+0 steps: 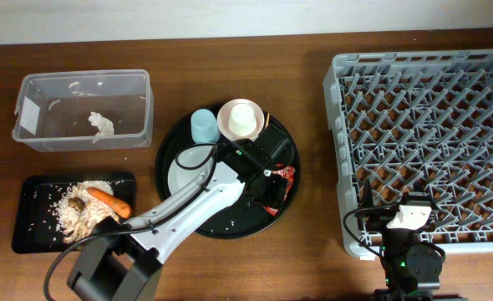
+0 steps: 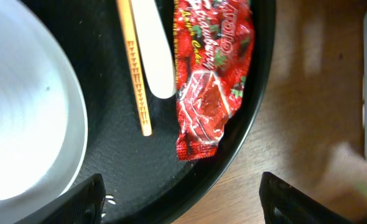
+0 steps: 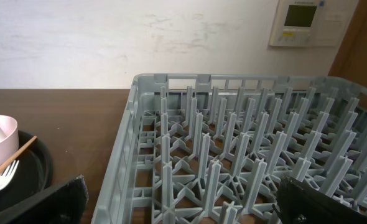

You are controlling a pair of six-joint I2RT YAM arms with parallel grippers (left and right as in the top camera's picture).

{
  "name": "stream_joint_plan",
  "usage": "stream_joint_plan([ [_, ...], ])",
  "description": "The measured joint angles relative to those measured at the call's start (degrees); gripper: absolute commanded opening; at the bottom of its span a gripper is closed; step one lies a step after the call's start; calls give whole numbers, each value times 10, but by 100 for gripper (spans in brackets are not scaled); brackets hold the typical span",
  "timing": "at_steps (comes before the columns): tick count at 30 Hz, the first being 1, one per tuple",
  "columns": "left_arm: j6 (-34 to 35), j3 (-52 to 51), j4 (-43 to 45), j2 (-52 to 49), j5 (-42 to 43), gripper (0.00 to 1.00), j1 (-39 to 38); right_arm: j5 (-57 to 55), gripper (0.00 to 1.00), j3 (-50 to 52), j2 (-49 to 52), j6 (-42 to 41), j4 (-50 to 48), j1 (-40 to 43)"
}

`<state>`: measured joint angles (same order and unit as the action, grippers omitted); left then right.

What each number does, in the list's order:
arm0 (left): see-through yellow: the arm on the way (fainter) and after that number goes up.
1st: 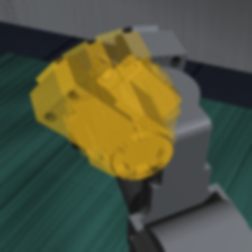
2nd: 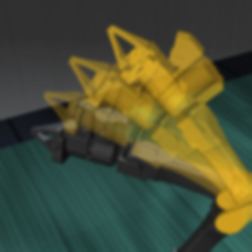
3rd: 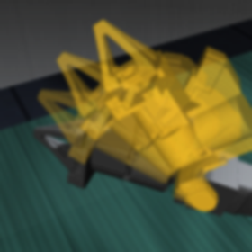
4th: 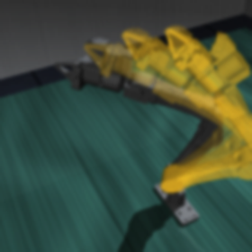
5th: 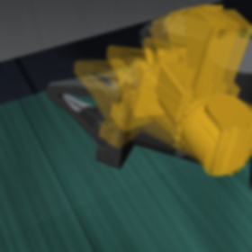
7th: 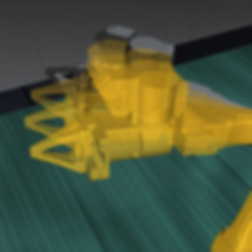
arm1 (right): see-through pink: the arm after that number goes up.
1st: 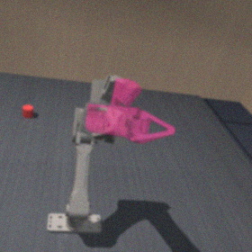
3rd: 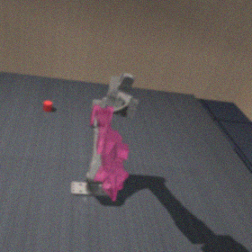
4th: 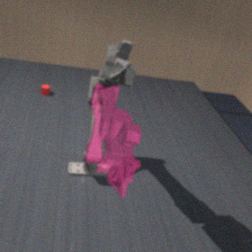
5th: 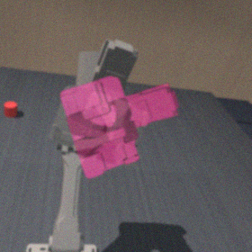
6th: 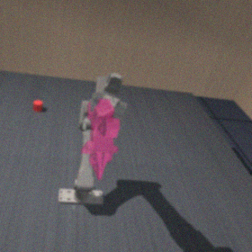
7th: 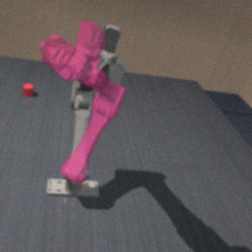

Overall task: Sort waste into correct bins and load items into the dishwasher rack
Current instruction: 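Reach the left gripper to the red snack wrapper and grasp it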

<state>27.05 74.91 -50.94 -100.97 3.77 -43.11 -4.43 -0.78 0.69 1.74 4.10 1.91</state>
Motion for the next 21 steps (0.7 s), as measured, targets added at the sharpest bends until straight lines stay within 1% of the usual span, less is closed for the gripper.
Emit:
stream_joint_plan([
  [3, 36, -11, 2, -1, 6, 79, 0, 0, 99, 0, 0, 0, 0, 0],
  [7, 54, -13, 14, -19, 36, 79, -1, 0, 99, 0, 0, 0, 0, 0],
  [10, 60, -13, 25, -44, 58, 79, -5, 0, 99, 0, 0, 0, 0, 0],
  [13, 63, -13, 36, -46, 73, 79, -18, 0, 99, 0, 0, 0, 0, 0],
  [17, 70, -13, 36, -47, 78, 78, -38, 0, 99, 0, 0, 0, 0, 0],
  [21, 76, -13, 36, -47, 75, 79, -41, 0, 99, 0, 0, 0, 0, 0],
])
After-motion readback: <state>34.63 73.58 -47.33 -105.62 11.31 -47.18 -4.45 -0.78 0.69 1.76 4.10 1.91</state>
